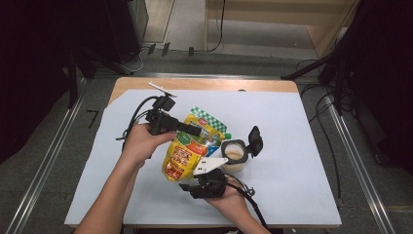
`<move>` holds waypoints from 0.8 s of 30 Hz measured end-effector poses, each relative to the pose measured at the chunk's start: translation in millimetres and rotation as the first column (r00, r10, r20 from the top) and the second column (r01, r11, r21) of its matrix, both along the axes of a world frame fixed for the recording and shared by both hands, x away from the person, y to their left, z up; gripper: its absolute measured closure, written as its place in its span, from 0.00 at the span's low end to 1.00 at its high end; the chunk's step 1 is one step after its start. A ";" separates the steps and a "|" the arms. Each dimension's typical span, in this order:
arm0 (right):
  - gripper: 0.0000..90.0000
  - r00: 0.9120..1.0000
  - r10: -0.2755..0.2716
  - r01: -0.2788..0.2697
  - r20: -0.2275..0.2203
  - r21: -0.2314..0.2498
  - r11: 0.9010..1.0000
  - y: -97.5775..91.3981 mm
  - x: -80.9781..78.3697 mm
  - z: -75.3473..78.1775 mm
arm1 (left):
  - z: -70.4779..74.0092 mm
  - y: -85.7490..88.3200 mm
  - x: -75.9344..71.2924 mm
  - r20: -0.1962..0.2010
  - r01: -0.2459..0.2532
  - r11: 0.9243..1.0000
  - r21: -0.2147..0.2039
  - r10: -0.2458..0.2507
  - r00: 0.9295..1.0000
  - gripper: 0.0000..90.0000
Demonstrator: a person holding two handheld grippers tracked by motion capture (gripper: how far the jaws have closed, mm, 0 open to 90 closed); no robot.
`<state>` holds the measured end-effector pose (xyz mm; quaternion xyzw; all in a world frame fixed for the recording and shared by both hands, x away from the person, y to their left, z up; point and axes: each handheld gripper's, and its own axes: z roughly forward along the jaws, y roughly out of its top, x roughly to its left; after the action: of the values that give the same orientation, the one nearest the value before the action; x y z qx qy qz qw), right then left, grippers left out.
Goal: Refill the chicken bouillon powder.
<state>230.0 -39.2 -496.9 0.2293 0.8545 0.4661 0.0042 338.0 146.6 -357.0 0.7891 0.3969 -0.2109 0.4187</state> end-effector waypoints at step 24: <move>0.59 0.994 -0.105 0.108 -0.040 0.057 0.993 -22.0 15.0 5.4 | 7.7 58.4 9.9 0.087 -0.231 0.972 -0.033 0.233 0.968 1.00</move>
<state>245.0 -61.2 -491.4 0.2831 0.8268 0.4860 0.0065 347.9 205.1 -349.4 0.7412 0.4648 -0.1290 0.4669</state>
